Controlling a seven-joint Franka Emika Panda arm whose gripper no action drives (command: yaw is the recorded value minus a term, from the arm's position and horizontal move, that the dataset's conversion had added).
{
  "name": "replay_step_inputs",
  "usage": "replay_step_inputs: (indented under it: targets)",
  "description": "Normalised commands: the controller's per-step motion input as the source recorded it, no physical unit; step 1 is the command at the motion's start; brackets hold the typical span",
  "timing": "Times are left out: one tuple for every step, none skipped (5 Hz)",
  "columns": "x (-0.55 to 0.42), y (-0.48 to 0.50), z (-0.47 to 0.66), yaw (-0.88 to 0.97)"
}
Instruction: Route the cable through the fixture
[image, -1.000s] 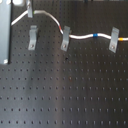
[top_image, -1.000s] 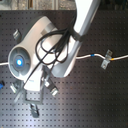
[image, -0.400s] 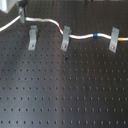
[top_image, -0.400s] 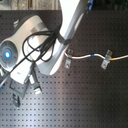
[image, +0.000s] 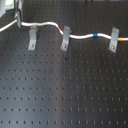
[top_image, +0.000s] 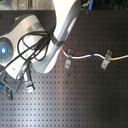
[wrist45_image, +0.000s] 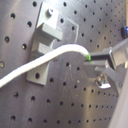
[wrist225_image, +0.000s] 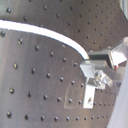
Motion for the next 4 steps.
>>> replay_step_inputs:
  targets:
    - [0.161,0.331,0.00,0.40]
    - [0.191,0.277,0.00,0.53]
    - [0.068,0.077,0.00,0.84]
    - [-0.030,0.032,0.03,0.95]
